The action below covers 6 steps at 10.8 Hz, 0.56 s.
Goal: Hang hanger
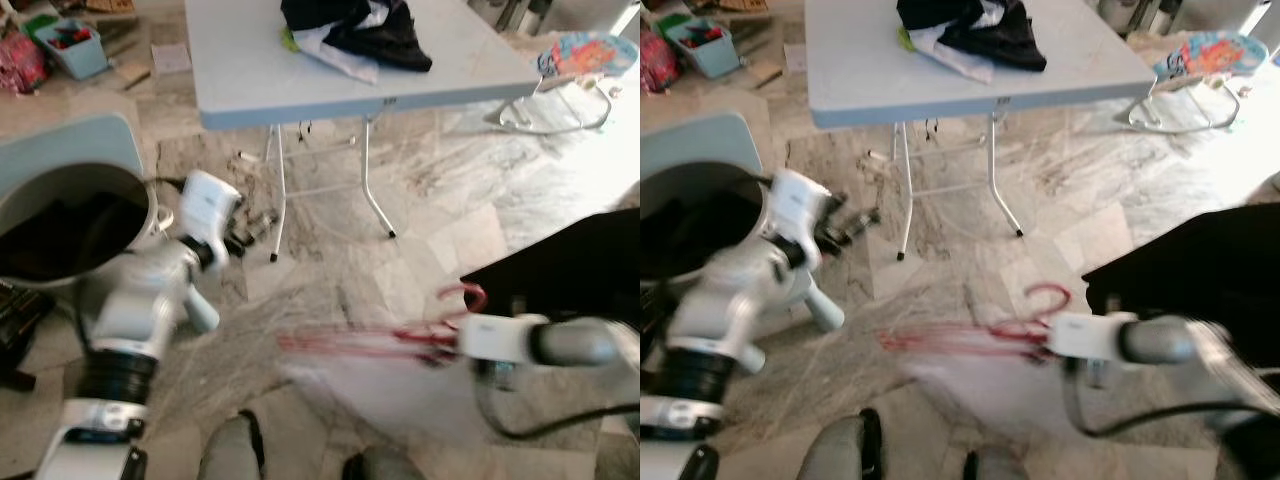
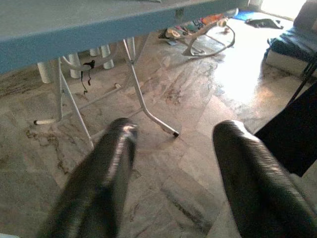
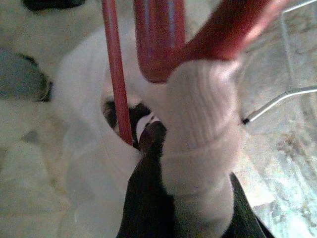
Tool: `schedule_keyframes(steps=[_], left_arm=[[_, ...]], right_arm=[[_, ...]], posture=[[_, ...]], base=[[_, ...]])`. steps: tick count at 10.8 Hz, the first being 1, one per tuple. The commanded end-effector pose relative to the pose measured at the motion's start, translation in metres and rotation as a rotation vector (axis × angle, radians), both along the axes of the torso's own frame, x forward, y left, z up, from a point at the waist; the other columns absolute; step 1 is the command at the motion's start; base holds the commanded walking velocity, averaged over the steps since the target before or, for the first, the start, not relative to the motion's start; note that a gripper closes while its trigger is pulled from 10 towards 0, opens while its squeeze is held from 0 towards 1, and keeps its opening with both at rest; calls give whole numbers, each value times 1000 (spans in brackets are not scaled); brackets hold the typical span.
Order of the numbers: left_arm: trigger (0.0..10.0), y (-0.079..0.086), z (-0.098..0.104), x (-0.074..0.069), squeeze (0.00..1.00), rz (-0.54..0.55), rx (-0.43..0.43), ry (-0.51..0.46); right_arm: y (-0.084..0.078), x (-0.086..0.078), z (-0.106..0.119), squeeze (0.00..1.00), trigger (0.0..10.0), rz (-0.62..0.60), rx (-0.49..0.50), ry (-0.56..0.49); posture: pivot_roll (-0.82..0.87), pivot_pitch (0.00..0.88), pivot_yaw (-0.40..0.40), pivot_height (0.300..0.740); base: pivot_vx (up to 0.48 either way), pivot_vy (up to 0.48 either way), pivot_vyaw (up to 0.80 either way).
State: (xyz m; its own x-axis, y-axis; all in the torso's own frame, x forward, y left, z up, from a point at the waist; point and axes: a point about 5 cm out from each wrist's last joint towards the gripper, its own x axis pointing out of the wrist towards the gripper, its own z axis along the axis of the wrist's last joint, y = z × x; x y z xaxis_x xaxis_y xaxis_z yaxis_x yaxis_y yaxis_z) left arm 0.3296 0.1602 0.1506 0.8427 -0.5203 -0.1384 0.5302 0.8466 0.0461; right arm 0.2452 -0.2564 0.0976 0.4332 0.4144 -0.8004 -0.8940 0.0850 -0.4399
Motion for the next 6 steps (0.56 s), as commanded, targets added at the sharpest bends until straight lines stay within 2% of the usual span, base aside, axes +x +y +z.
schedule_keyframes(steps=[1,2,3,4,5,6], left_arm=[[3059,5,-1,1,0,13,36,19],[3686,6,-10,-1,0,19,61,46],[5569,-3,-19,-5,0,1,66,66],[10000,-6,-21,-5,0,10,72,69],[10000,-9,-25,-5,0,28,83,70],[10000,-13,-31,-10,1000,12,104,69]], right_arm=[[-2,1,13,0,10000,-6,83,5],[3,2,26,0,10000,-8,175,29],[17,12,50,0,10000,-49,389,23],[22,20,58,0,10000,-76,470,-3],[27,28,62,0,10000,-92,525,-56],[32,37,61,0,10000,-116,531,-139]], posture=[[-120,106,-57,740],[-120,106,-57,740],[-125,102,-56,740],[-125,101,-57,740],[-122,100,-57,740],[-114,104,-58,740]], base=[[0,0,0],[0,0,0],[0,0,0],[0,0,0],[0,0,0],[0,0,0]])
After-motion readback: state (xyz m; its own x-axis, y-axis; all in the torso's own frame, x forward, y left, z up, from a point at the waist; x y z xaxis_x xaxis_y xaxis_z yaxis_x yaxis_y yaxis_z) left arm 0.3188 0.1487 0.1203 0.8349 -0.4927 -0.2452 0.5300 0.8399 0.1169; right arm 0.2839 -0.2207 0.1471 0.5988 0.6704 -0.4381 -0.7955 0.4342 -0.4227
